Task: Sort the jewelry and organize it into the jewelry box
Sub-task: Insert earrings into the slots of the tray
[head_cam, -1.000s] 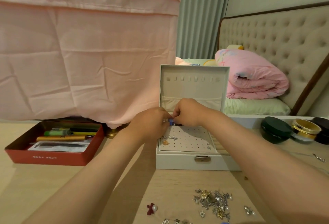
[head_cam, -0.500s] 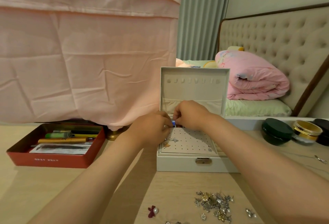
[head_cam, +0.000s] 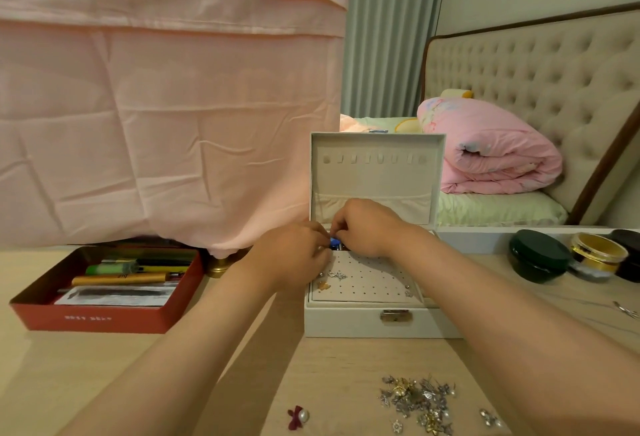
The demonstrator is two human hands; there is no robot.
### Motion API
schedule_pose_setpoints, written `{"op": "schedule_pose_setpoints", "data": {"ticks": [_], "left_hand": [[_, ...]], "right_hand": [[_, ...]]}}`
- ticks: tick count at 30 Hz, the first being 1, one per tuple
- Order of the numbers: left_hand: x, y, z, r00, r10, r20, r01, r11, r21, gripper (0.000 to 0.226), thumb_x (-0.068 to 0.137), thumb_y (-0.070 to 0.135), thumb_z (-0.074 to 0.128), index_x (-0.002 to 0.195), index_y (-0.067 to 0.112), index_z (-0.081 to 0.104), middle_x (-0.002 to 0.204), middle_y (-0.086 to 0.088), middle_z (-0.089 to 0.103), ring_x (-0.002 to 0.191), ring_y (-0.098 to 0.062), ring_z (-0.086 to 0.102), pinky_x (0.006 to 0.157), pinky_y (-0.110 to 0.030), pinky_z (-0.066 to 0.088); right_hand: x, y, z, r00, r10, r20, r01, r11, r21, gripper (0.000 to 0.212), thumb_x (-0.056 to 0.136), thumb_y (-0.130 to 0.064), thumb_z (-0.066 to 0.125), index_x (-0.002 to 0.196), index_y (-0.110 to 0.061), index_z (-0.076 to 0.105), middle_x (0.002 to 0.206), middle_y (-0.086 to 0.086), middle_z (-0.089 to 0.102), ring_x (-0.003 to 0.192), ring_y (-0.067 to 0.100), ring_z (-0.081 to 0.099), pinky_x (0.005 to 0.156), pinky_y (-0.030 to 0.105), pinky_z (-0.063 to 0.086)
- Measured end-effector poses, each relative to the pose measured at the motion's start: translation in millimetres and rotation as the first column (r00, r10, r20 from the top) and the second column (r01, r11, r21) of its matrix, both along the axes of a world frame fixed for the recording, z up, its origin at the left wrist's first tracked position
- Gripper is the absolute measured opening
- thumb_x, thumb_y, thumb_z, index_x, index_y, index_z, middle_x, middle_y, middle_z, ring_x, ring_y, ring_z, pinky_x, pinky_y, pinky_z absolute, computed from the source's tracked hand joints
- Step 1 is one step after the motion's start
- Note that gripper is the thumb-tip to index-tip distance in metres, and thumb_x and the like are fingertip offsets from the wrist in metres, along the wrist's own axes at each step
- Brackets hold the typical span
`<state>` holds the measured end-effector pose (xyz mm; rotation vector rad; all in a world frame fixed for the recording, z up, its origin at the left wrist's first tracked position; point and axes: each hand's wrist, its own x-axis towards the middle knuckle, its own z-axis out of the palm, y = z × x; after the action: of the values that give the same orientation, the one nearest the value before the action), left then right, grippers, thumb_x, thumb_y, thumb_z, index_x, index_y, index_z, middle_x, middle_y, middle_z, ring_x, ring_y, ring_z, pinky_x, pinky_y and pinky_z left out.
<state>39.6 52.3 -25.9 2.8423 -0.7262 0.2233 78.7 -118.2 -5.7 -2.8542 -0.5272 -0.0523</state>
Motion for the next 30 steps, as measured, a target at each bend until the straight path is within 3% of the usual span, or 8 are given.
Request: {"op": "schedule_pose_setpoints", "data": {"ticks": [5, 8, 11, 18, 21, 23, 27, 30], "left_hand": [[4.1, 2.8, 3.2, 0.998, -0.03, -0.055, 0.031, 0.999, 0.014, 0.037, 0.099, 0.025, 0.042, 0.127, 0.028, 0.068, 0.138, 0.017, 0.056, 0.124, -0.009, 0.051, 0.097, -0.035, 0.047], [1.7, 3.4, 7.4, 0.999, -0.012, -0.05, 0.008, 0.997, -0.076, 0.035, 0.097, 0.023, 0.046, 0.12, 0.029, 0.071, 0.126, 0.012, 0.064, 0.115, -0.014, 0.057, 0.092, -0.036, 0.05], [-4.3, 3.0, 10.8, 0.996, 0.061, 0.061, -0.047, 0.977, -0.21, 0.03, 0.096, 0.021, 0.048, 0.111, 0.028, 0.074, 0.113, 0.013, 0.066, 0.103, -0.012, 0.059, 0.084, -0.036, 0.05], [-3.0, 2.0, 0.3, 1.0, 0.004, -0.029, -0.004, 1.0, -0.003, 0.035, 0.101, 0.032, 0.046, 0.131, 0.036, 0.063, 0.134, 0.016, 0.049, 0.109, -0.012, 0.056, 0.082, -0.029, 0.046], [-3.8, -0.7, 0.6, 1.0, 0.001, -0.009, -0.001, 1.0, -0.01, 0.034, 0.101, 0.03, 0.047, 0.13, 0.034, 0.065, 0.134, 0.014, 0.05, 0.108, -0.013, 0.057, 0.08, -0.029, 0.046], [-6.4, -0.2, 1.5, 1.0, 0.005, -0.001, -0.005, 0.997, -0.072, 0.034, 0.098, 0.026, 0.048, 0.125, 0.033, 0.067, 0.131, 0.015, 0.053, 0.109, -0.01, 0.057, 0.082, -0.029, 0.047], [-16.4, -0.3, 5.5, 0.999, 0.037, 0.028, -0.031, 0.984, -0.174, 0.03, 0.096, 0.025, 0.05, 0.119, 0.033, 0.068, 0.118, 0.015, 0.056, 0.087, -0.004, 0.051, 0.07, -0.025, 0.038], [-32.4, -4.2, 12.0, 0.997, 0.036, 0.071, -0.017, 0.969, -0.247, 0.025, 0.095, 0.028, 0.052, 0.115, 0.032, 0.067, 0.105, 0.017, 0.053, 0.074, -0.002, 0.049, 0.064, -0.023, 0.037]], "right_hand": [[-2.5, -1.0, 3.4, 0.999, 0.0, 0.043, -0.002, 0.999, 0.042, 0.025, 0.092, -0.018, 0.057, 0.094, -0.032, 0.078, 0.085, -0.016, 0.064, 0.084, 0.012, 0.061, 0.066, 0.026, 0.046], [-4.7, 0.1, 2.2, 0.999, 0.019, 0.036, -0.019, 1.0, 0.003, 0.018, 0.091, -0.024, 0.063, 0.093, -0.032, 0.078, 0.077, -0.018, 0.061, 0.081, 0.011, 0.06, 0.064, 0.025, 0.042], [-3.6, 1.0, 0.2, 0.998, -0.003, 0.062, 0.003, 1.0, -0.004, 0.008, 0.09, -0.032, 0.069, 0.089, -0.03, 0.077, 0.086, -0.012, 0.066, 0.086, 0.014, 0.062, 0.064, 0.026, 0.041], [-5.7, 6.0, -2.4, 0.983, -0.049, 0.179, 0.061, 0.996, -0.059, 0.009, 0.093, -0.037, 0.069, 0.089, -0.029, 0.071, 0.108, -0.004, 0.054, 0.091, 0.021, 0.062, 0.07, 0.032, 0.047], [-6.9, 4.7, -0.4, 0.982, -0.039, 0.184, 0.045, 0.999, -0.026, 0.008, 0.094, -0.031, 0.065, 0.091, -0.03, 0.072, 0.111, -0.004, 0.055, 0.092, 0.02, 0.062, 0.071, 0.032, 0.047], [-10.5, 1.8, 0.7, 0.992, 0.004, 0.126, -0.003, 1.0, -0.004, 0.017, 0.092, -0.025, 0.059, 0.092, -0.032, 0.075, 0.112, -0.006, 0.055, 0.096, 0.018, 0.06, 0.07, 0.029, 0.042], [-19.4, -3.4, 5.5, 1.0, 0.027, 0.016, -0.027, 1.0, 0.011, 0.031, 0.09, -0.019, 0.052, 0.099, -0.036, 0.077, 0.114, -0.007, 0.053, 0.1, 0.018, 0.059, 0.073, 0.029, 0.044], [-37.2, -10.8, 19.9, 0.999, 0.005, 0.04, -0.009, 0.995, 0.095, 0.031, 0.094, -0.019, 0.053, 0.109, -0.034, 0.075, 0.108, -0.01, 0.048, 0.103, 0.016, 0.058, 0.081, 0.031, 0.048]]}}
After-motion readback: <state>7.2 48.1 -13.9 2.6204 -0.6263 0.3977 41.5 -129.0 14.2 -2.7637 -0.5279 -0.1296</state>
